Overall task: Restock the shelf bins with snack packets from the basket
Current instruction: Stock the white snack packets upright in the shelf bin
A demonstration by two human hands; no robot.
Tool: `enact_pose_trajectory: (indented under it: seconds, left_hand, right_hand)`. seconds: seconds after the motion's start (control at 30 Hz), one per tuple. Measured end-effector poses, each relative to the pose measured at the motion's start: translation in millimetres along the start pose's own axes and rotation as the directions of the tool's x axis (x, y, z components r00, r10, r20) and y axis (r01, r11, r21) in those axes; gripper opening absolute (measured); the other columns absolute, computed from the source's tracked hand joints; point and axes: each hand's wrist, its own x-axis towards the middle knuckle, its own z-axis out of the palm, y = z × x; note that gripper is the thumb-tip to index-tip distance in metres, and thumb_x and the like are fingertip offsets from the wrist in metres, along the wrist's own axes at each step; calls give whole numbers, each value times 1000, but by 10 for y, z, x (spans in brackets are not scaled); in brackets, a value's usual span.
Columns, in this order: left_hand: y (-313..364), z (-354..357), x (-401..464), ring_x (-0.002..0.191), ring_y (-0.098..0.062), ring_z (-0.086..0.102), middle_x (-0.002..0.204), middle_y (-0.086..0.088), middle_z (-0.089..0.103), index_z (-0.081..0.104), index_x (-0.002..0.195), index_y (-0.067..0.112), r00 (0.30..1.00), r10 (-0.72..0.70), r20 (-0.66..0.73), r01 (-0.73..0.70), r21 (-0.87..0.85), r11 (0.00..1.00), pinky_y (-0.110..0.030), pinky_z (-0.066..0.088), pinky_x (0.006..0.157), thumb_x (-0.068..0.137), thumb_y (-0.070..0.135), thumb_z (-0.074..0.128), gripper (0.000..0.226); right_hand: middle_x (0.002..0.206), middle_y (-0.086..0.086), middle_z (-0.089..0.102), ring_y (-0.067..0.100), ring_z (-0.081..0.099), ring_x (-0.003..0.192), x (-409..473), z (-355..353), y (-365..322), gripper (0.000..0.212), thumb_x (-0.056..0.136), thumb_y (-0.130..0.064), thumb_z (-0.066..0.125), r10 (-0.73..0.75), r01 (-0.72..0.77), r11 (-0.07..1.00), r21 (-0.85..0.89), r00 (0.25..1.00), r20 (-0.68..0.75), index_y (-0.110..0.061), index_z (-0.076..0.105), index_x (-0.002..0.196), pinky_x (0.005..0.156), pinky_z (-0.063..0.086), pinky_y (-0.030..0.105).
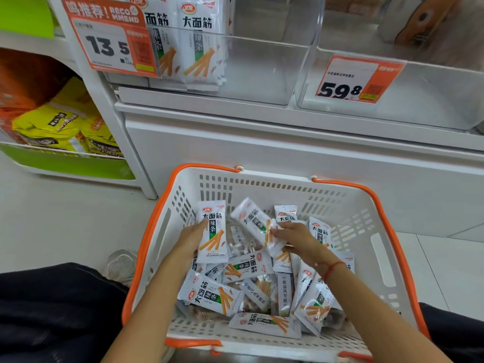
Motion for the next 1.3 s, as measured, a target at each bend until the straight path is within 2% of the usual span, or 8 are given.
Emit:
enact_pose_trajectory:
  seconds: [0.17, 0.3, 0.43, 0.8, 0.93, 1.07, 1.17, 1.3]
  left_hand:
    - [26, 158, -116, 102, -29, 57, 119, -14, 58, 55, 115, 11, 990, -43, 134, 72, -218, 973, -39, 46, 86, 102, 23, 37, 25]
    - [28, 344, -204, 89, -22, 59, 123, -15, 58, 54, 123, 11, 987, -31, 160, 86, -349, 933, -36, 48, 77, 102, 23, 38, 29]
    - [-19, 361, -213, 87, -23, 61, 106, -9, 64, 56, 122, 17, 976, -76, 202, 146, -358, 922, -36, 49, 67, 101, 40, 36, 37]
    - [3, 348, -146, 96, -27, 64, 116, -12, 65, 56, 123, 14, 994, 105, 23, -100, -143, 985, -40, 52, 81, 99, 24, 47, 28]
    - [35, 150, -37, 103, -29, 64, 116, -8, 65, 55, 125, 21, 991, 126, -54, -131, -122, 984, -38, 51, 78, 98, 36, 46, 32]
    - [62, 91, 18, 81, -22, 63, 99, -8, 67, 61, 106, 20, 999, 38, -9, -39, -291, 956, -35, 49, 77, 99, 25, 41, 22]
    - [63, 117, 4, 74, -20, 60, 94, -9, 65, 58, 100, 15, 999, 5, 35, 6, -315, 949, -27, 51, 60, 97, 16, 41, 17]
    - [76, 106, -52, 88, -20, 62, 113, -10, 63, 54, 120, 9, 989, 116, 95, -99, -164, 981, -30, 48, 68, 99, 11, 43, 23]
  right_hand:
    - [81, 1, 69, 6, 66, 67, -74, 85, -76, 11, 92, -10, 58, -27, -14, 941, 339, 993, 114, -14, 69, 93, 60, 53, 16]
    - [86, 15, 71, 19, 66, 68, -88, 414, 5, 10, 89, -9, 63, -30, 33, 973, 228, 999, -15, -7, 70, 95, 66, 58, 29]
    - [75, 3, 72, 20, 67, 68, -60, 602, 176, 12, 86, -19, 68, -300, 281, 954, -107, 918, -261, -19, 76, 76, 70, 55, 31]
    - [84, -3, 71, 11, 68, 75, -32, 694, 182, 18, 86, -40, 65, -408, 369, 898, -240, 902, -143, -27, 65, 98, 70, 58, 33]
    - [125, 0, 58, 16, 52, 115, 65, 490, 276, 34, 94, -34, 53, -370, 320, 477, -819, 918, 143, -21, 56, 126, 94, 47, 32]
    - [152, 0, 27, 23, 18, 142, 41, 462, 501, 61, 88, -43, 59, -159, 319, 122, -940, 941, 298, -18, 40, 140, 116, 14, 43]
    - [138, 1, 42, 22, 36, 129, 62, 444, 462, 49, 79, -33, 71, -295, 332, 188, -924, 917, 269, -20, 54, 123, 110, 31, 37]
    - [112, 1, 64, 18, 61, 99, 81, 153, 103, 36, 76, -7, 73, -221, 331, 521, -787, 942, 250, -20, 65, 108, 79, 50, 24]
